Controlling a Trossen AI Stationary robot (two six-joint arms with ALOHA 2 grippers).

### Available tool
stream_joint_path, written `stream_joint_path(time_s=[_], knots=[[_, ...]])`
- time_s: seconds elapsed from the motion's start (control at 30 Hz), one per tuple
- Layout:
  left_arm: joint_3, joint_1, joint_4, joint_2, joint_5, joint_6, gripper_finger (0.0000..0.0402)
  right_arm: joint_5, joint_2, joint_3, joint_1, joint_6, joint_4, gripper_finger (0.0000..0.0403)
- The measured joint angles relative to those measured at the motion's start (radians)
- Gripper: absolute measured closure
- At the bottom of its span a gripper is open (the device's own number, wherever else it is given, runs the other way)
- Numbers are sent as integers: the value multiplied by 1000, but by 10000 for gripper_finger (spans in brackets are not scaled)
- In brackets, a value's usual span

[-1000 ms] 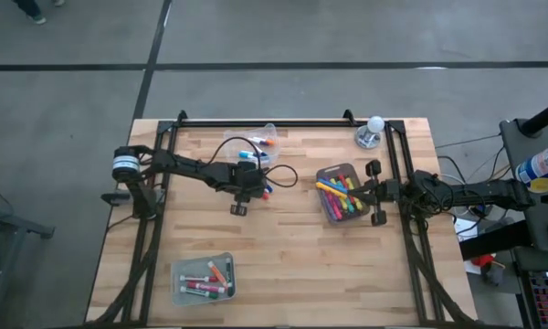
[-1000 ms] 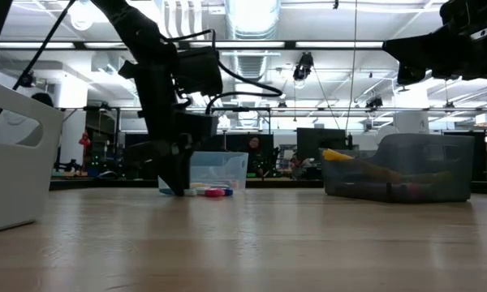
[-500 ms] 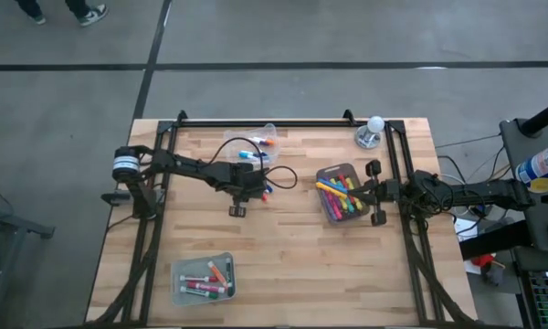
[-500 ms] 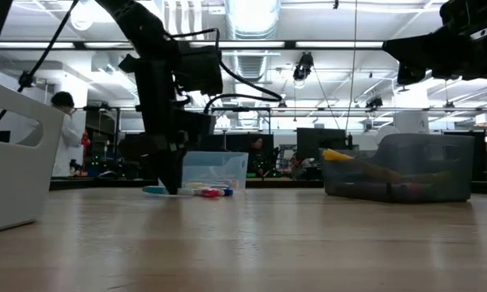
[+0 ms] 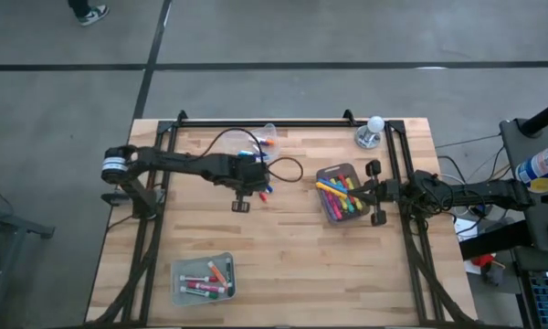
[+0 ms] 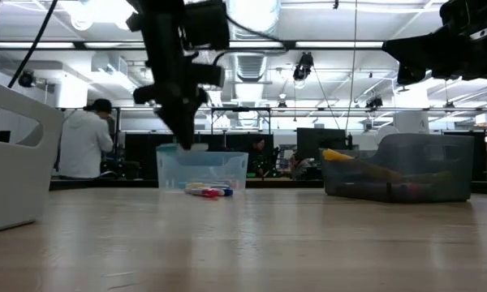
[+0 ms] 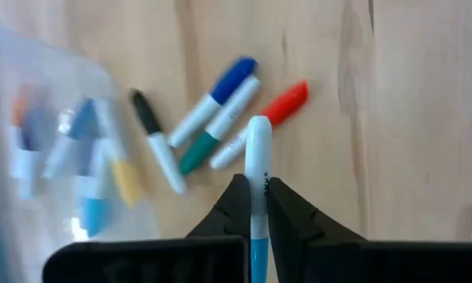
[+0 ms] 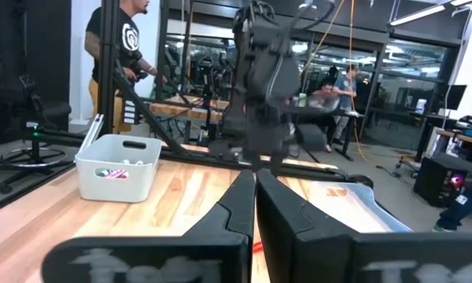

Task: Pick & Place Markers
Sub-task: Put the white and light blue highlighter pen into the transparent bin

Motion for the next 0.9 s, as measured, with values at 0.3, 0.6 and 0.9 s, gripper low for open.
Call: stream_joint_path(time_s=[0.3, 0.6, 0.9], knots=[[159, 16, -74, -23, -118, 42, 384, -1, 0, 0, 0, 0, -11, 394], [212, 130, -63, -22, -120, 83, 384, -1, -1, 0, 0, 0, -14, 394], [212, 317, -4, -18, -37, 92, 383, -2, 0, 0, 0, 0, -14, 394]])
